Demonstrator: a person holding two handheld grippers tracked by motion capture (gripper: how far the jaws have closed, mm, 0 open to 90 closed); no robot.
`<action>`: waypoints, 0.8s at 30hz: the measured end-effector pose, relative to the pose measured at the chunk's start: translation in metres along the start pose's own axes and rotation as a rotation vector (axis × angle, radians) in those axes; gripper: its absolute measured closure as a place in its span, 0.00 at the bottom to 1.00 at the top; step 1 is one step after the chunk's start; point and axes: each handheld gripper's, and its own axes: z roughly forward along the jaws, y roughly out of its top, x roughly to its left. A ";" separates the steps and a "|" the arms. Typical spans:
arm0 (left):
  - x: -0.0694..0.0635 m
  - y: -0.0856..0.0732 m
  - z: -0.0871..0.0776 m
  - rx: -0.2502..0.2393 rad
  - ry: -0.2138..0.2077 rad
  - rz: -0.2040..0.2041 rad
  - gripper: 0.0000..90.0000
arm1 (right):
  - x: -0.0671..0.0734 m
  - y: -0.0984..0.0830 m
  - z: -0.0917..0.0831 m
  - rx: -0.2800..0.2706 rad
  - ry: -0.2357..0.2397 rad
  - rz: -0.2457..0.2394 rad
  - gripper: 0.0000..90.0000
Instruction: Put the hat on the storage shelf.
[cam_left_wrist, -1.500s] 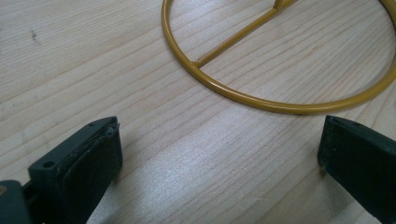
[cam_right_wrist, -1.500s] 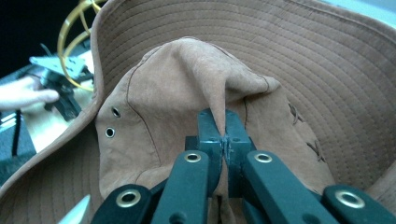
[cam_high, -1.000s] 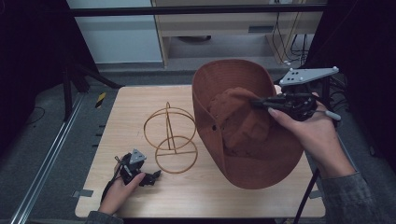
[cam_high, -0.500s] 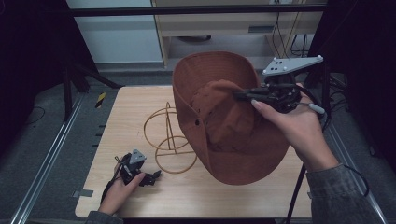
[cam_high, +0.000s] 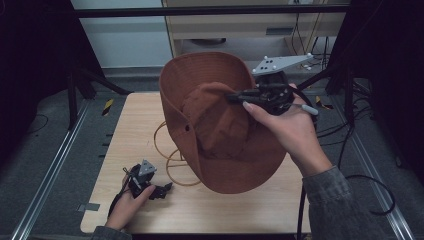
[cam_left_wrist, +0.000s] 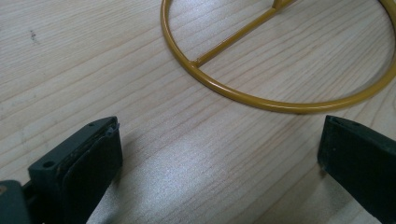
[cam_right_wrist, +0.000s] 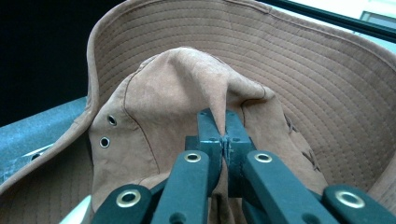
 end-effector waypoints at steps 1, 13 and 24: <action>0.000 0.000 0.000 0.000 0.000 0.000 0.00 | 0.001 0.002 0.004 -0.001 0.001 -0.001 0.99; 0.000 0.000 0.000 -0.001 0.000 -0.001 0.00 | 0.004 0.021 0.030 0.029 0.015 -0.009 0.99; 0.000 0.000 0.000 -0.001 0.000 -0.002 0.00 | 0.000 0.032 0.044 0.080 0.011 -0.011 0.99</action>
